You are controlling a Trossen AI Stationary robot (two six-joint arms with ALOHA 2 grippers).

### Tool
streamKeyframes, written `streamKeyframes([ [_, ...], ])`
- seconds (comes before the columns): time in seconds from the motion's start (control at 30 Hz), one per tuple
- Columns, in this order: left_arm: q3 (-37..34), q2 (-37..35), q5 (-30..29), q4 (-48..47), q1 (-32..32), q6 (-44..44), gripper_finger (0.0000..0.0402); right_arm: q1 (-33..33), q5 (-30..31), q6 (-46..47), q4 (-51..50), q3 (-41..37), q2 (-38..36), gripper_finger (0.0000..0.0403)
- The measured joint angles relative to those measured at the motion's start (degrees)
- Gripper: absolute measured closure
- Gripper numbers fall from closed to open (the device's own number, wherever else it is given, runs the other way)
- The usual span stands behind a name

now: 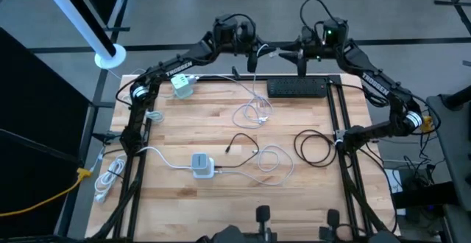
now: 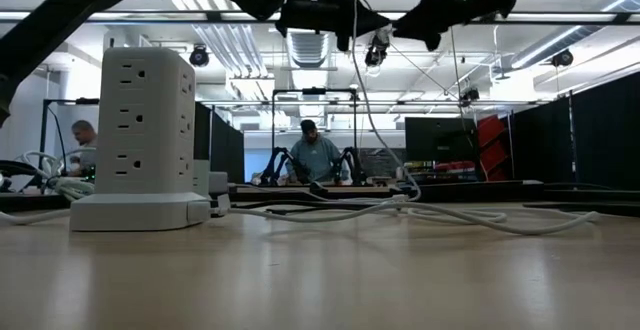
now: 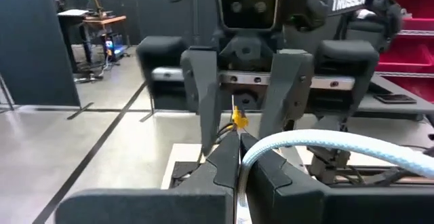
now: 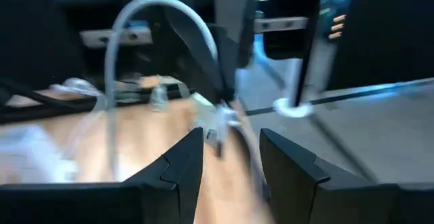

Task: Insert USB
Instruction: Insert the white charger cable into the black outlet extension

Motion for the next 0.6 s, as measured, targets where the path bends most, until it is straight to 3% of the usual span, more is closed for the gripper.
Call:
streamKeyframes([
  [0.17, -0.30, 0.00, 0.75, -0.36, -1.35, 0.94, 0.0402, 0.54, -6.60, 3.98, -0.34, 1.23, 1.97, 0.0270],
  [0.37, -1.45, 0.04, 0.74, -0.76, -2.22, 2.01, 0.0402, 2.23, -6.79, 4.40, -0.65, 1.44, 2.45, 0.0292],
  [0.6, -1.88, 0.02, 1.25, -0.72, -2.20, 1.71, 0.0401, 3.17, -6.08, 4.95, -1.22, 1.33, 2.49, 0.0348],
])
